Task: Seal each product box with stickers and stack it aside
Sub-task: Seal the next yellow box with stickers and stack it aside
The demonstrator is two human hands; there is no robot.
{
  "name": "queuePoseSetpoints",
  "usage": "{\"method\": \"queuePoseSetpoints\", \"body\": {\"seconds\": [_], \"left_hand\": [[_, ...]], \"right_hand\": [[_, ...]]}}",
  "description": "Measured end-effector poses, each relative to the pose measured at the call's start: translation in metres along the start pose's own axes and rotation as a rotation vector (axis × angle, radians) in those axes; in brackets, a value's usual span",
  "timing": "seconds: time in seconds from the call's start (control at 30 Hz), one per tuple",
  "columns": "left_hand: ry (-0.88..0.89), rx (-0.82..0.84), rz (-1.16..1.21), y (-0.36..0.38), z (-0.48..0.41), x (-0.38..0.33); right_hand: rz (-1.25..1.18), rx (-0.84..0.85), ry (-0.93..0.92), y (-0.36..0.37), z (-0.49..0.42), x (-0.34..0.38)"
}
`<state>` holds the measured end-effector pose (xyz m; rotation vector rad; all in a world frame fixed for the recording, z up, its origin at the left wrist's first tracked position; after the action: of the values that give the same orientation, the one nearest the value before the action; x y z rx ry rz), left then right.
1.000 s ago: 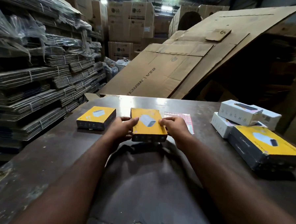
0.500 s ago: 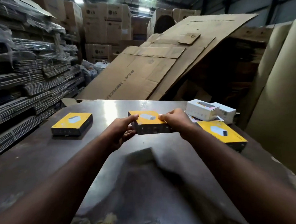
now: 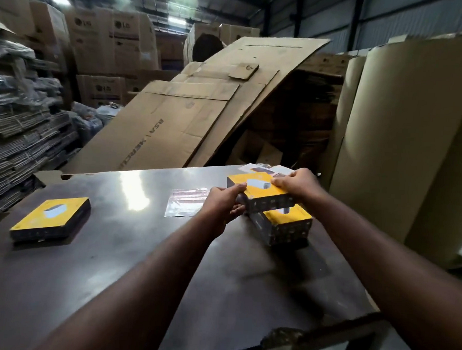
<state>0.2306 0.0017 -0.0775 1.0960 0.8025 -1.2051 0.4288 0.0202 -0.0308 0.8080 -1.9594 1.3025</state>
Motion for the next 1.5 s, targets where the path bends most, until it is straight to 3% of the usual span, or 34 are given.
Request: {"method": "queuePoseSetpoints", "body": {"seconds": [0.3, 1.07, 1.3, 1.5], "left_hand": [[-0.017, 0.075, -0.033, 0.05, -0.009, 0.02], [-0.048, -0.051, -0.113, 0.049, -0.049, 0.041], [0.053, -0.233, -0.314, 0.048, -0.062, 0.027], [0.146, -0.308, -0.359, 0.045, -0.073, 0.018]], "right_hand": [[-0.006, -0.02, 0.103, -0.038, -0.01, -0.048], [-0.166, 0.104, 0.204, -0.02, -0.025, -0.089], [-0.146, 0.178, 0.179, -0.019, -0.039, -0.089], [-0.14, 0.052, 0.132, -0.012, -0.08, -0.106]]}}
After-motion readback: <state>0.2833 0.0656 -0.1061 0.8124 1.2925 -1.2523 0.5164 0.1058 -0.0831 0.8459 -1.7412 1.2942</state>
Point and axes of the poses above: each hand's wrist, its own z-axis away from the middle knuckle, its own y-axis out of the palm, x = y × z, the point moved 5 cm from there along -z, towards the middle knuckle, and after that the axes turned 10 degrees about -y, right-handed, at the moved point
